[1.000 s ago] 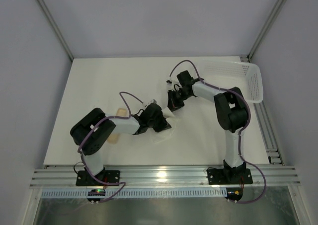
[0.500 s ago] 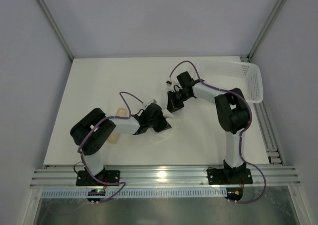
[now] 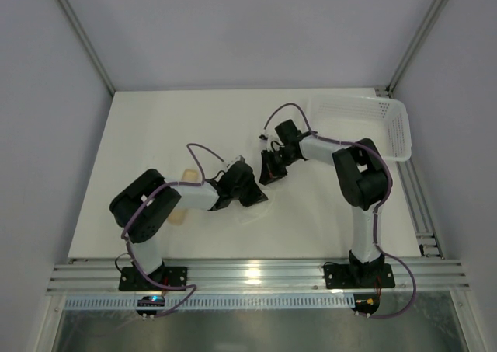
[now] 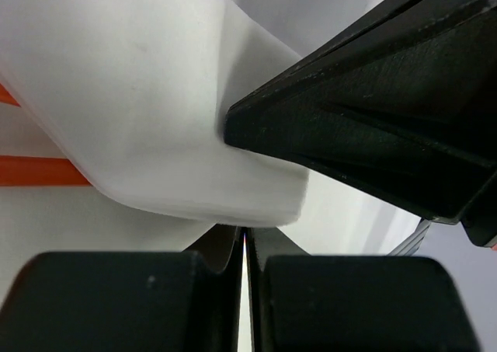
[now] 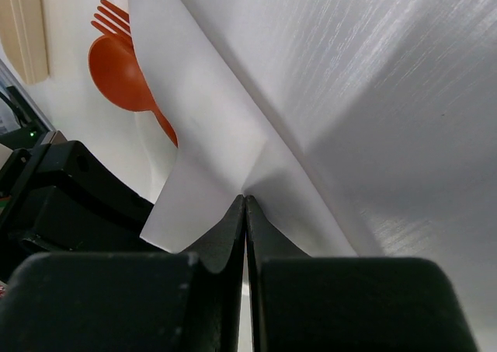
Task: Place the utensils on the paper napkin and roll it up
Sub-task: Roll the napkin at the center of the board.
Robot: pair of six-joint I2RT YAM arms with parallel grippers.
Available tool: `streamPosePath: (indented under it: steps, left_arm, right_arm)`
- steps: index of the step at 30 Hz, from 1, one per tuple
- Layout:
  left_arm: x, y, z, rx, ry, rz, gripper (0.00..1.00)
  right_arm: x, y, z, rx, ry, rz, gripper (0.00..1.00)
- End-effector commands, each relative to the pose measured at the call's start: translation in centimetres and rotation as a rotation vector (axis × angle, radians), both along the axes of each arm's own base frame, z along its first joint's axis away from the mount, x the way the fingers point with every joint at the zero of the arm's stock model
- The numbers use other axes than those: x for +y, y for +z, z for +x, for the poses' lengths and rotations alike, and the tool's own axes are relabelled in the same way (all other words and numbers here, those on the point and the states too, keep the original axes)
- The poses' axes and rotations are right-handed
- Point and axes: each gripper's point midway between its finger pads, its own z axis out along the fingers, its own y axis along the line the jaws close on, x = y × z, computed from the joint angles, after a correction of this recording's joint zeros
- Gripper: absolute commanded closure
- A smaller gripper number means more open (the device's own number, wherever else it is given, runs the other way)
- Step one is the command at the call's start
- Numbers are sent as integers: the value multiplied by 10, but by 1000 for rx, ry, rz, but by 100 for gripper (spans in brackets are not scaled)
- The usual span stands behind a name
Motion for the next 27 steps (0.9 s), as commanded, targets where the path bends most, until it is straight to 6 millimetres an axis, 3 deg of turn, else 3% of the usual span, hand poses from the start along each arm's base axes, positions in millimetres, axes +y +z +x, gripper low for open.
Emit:
streamPosePath:
  steps: [1,10,18,23,26,27]
  left_arm:
    - [9,-3,0,2,13,57,100]
    - [9,2,0,-11,4,60,100]
    - [7,35,6,-119,-63,122,97]
    - [9,38,2,-115,-68,122,98]
    - [17,46,1,-141,-44,133,99]
    - [22,59,3,-178,-26,132,99]
  right_arm:
    - [8,19,0,-45,9,60,96]
    - [10,4,-3,-11,5,67,96]
    - [6,-18,-4,7,5,28,96]
    - [3,-25,-1,-1,7,1,96]
    - [1,-27,-1,-1,10,-9,96]
    - [1,-28,-2,3,10,-13,96]
